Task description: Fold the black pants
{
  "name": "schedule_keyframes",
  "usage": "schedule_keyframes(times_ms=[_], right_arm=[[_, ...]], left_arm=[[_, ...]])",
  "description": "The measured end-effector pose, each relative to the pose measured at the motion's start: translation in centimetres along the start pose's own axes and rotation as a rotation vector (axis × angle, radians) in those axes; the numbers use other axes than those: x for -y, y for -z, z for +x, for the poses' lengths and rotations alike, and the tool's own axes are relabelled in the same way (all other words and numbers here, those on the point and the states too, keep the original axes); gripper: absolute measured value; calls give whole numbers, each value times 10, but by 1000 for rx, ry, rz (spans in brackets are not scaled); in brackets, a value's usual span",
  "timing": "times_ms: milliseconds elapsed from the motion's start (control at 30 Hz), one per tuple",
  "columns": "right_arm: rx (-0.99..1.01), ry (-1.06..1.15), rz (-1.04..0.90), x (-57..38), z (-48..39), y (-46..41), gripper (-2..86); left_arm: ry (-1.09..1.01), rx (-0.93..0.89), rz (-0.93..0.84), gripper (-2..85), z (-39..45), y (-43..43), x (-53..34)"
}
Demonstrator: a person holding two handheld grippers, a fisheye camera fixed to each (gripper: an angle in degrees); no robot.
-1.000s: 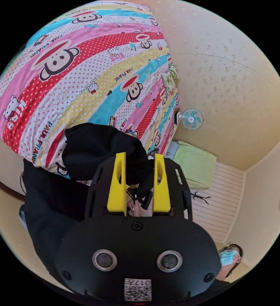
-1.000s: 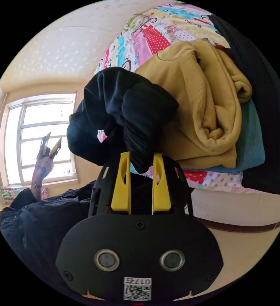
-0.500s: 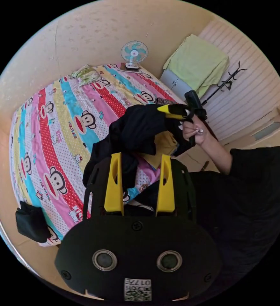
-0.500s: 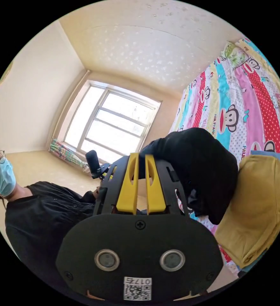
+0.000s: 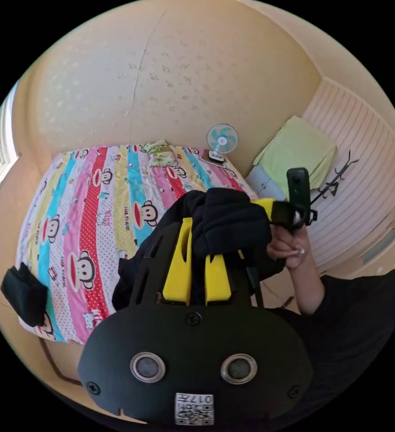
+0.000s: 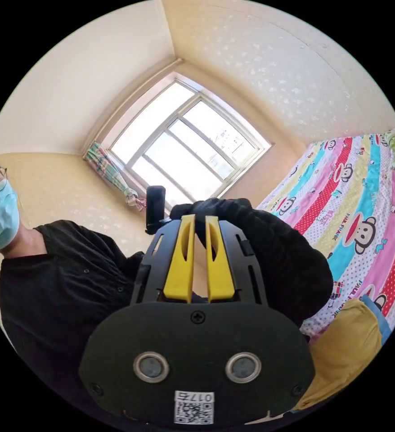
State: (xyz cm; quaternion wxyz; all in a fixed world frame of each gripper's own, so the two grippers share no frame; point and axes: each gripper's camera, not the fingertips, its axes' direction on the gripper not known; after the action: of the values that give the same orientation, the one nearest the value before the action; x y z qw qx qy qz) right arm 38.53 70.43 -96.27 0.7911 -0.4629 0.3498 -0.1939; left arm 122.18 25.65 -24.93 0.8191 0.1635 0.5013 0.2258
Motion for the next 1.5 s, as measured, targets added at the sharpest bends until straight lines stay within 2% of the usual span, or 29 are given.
schedule_keyframes(times_ms=[33, 133, 200, 267, 400, 533, 667, 767, 833, 933, 967, 1000, 1067, 1133, 1267, 1333, 1500], right_arm=[[-26, 19, 5, -10, -6, 7, 12], [-98, 81, 106, -59, -25, 39, 9], [-169, 68, 170, -95, -31, 57, 9], [-330, 15, 245, -148, -35, 72, 14], [-447, -28, 330, -200, -47, 70, 46], [-546, 117, 329, -189, -73, 31, 176], [-732, 403, 172, -140, -106, -25, 220], [-860, 576, 177, -101, -130, -50, 233], [-779, 623, 182, -77, -143, -53, 217], [-444, 643, 59, -38, -164, -60, 133], [-358, 658, 22, -27, -171, -65, 88], [-319, 666, 29, -23, -175, -65, 82], [-138, 655, 256, -12, -184, -42, 62], [25, 615, 311, 10, -183, -24, 56], [12, 724, 316, 54, -227, -25, 51], [31, 755, 332, 72, -256, -27, 50], [80, 857, 316, 97, -329, -46, 51]], left_arm=[[80, -95, -3, 4, -15, 7, -4], [127, -300, 47, 1, -36, 30, -19], [131, -350, 94, 0, -37, 51, -25], [100, -354, 130, 0, -27, 75, -27], [-51, -359, 228, 0, 18, 136, -27], [-111, -437, 353, 0, 49, 191, -32], [-158, -468, 404, 1, 71, 227, -38], [-206, -501, 426, 2, 87, 254, -50], [-205, -543, 458, 3, 88, 278, -66], [-212, -544, 529, 6, 79, 324, -93], [-221, -534, 546, 7, 77, 334, -99], [-238, -501, 586, 8, 74, 356, -113], [-230, -436, 632, 11, 67, 387, -135], [-196, -357, 665, 17, 56, 419, -161], [-139, -192, 681, 28, 52, 453, -189], [-76, -13, 700, 36, 57, 477, -203], [-15, 245, 799, 45, 82, 519, -208]])
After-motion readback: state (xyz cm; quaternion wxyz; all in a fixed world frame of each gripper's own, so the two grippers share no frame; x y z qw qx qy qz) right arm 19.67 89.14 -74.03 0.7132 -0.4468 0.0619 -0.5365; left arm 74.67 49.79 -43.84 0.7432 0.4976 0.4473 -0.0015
